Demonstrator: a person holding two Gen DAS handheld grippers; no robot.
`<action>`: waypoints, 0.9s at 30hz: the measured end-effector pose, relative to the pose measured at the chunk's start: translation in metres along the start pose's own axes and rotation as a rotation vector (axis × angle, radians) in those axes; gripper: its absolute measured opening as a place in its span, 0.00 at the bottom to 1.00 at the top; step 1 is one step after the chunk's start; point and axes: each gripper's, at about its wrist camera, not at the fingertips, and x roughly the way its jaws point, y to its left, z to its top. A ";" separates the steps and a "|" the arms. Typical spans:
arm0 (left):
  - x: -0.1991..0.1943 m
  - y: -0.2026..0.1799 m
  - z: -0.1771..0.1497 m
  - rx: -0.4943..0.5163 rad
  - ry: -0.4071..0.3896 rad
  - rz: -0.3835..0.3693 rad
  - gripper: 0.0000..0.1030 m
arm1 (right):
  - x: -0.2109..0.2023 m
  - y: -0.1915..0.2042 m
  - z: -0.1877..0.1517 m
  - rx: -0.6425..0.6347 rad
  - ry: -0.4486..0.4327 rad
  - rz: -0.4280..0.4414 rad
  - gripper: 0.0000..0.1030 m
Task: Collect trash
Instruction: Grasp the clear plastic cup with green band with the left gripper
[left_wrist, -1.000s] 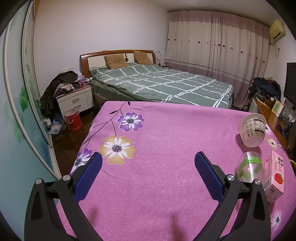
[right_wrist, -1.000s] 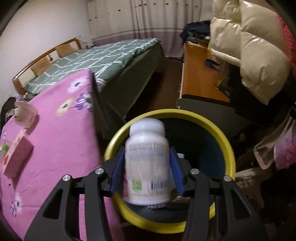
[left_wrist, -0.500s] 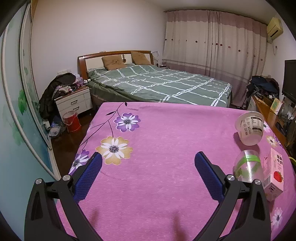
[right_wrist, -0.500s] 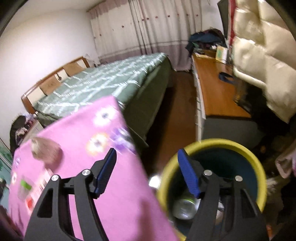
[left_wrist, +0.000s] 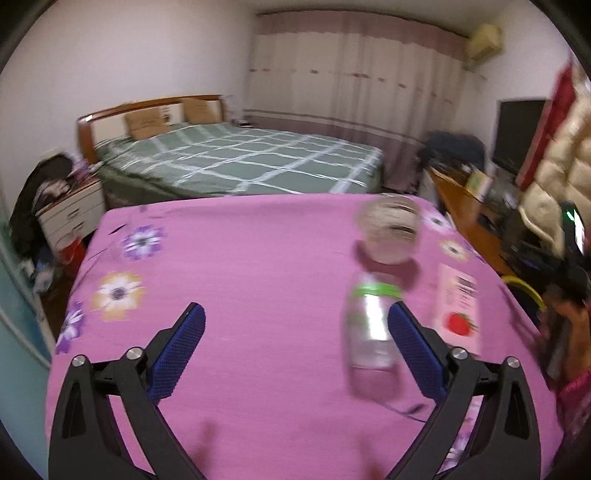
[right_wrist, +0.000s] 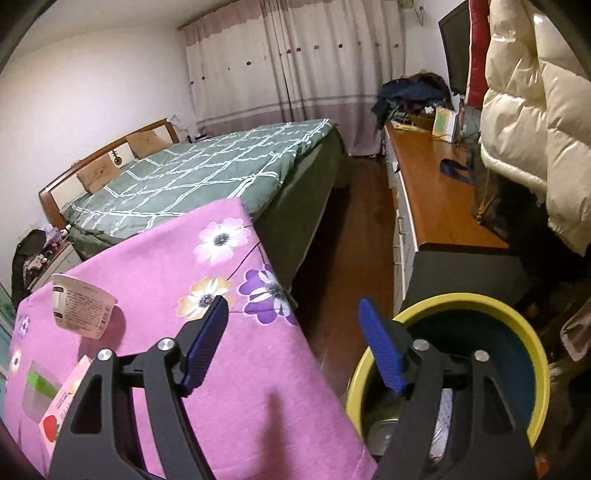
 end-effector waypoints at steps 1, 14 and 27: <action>0.000 -0.014 0.000 0.029 0.012 -0.008 0.85 | 0.000 0.000 0.000 -0.004 -0.002 0.000 0.69; 0.036 -0.052 -0.009 0.074 0.148 -0.082 0.66 | 0.001 -0.008 0.000 -0.004 0.008 0.018 0.69; 0.060 -0.051 -0.009 0.081 0.191 -0.061 0.59 | 0.007 -0.008 0.000 -0.005 0.023 0.026 0.70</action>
